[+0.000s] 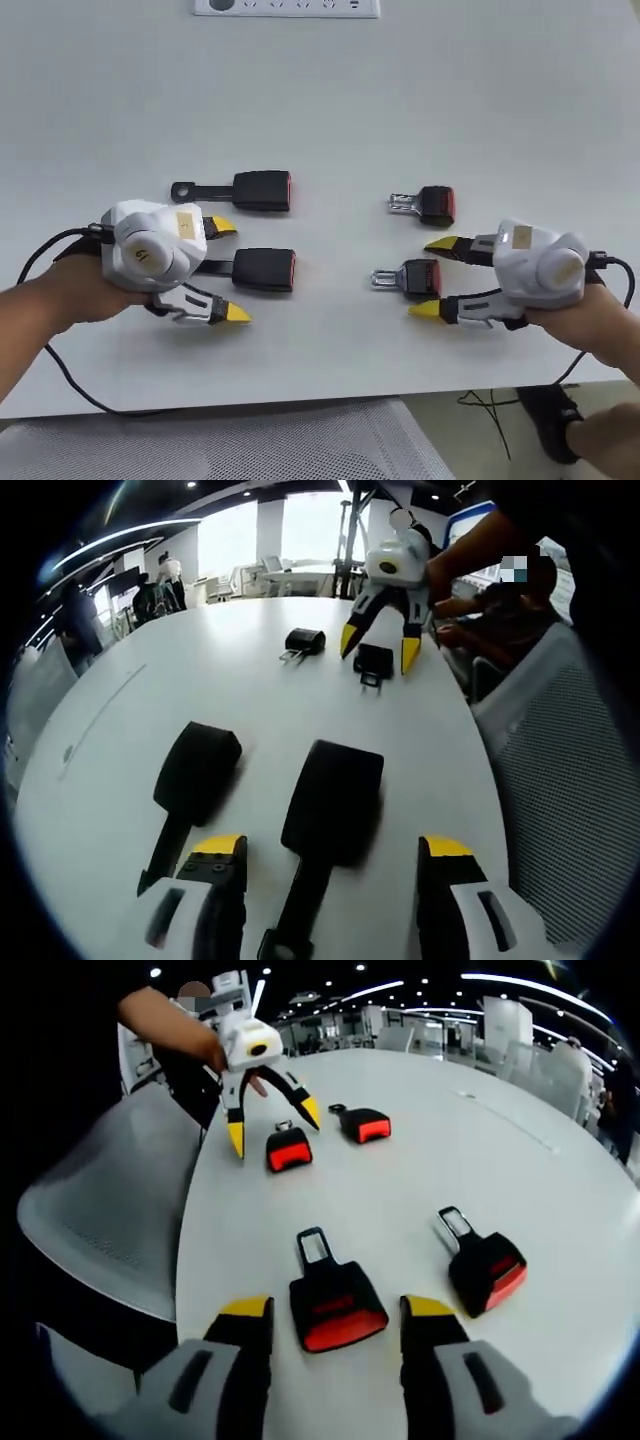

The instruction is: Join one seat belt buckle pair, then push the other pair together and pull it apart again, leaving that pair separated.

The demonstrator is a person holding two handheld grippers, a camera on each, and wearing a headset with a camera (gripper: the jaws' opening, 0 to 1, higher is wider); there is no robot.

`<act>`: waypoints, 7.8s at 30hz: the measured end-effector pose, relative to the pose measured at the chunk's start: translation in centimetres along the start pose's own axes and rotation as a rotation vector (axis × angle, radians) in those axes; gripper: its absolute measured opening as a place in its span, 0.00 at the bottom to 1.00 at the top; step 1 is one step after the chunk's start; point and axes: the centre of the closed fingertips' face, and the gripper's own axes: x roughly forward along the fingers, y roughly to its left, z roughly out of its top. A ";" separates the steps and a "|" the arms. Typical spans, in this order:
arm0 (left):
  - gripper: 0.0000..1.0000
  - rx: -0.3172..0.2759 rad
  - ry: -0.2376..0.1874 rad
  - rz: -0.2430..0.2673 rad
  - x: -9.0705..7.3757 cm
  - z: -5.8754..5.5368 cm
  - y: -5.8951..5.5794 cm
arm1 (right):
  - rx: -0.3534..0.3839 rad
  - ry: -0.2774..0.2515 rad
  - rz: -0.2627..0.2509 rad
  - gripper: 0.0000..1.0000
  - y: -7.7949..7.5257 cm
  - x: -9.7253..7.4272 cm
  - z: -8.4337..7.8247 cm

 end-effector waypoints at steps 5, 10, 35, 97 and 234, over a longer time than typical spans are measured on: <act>0.67 0.023 0.011 -0.005 0.2 -0.2 0.4 | -0.010 0.007 0.015 0.45 0.0 -0.2 0.1; 0.63 0.055 0.018 -0.007 0.3 0.0 0.8 | -0.022 0.014 0.030 0.39 0.2 -0.3 0.3; 0.34 0.189 0.052 -0.057 1.4 0.1 0.5 | -0.042 -0.050 0.043 0.36 0.2 -0.3 0.4; 0.33 0.145 0.087 -0.036 0.9 0.4 0.6 | 0.022 -0.244 0.049 0.36 2.6 7.7 7.9; 0.33 0.192 0.023 -0.097 0.6 0.4 0.3 | -0.100 -0.167 0.064 0.37 3.4 9.3 8.8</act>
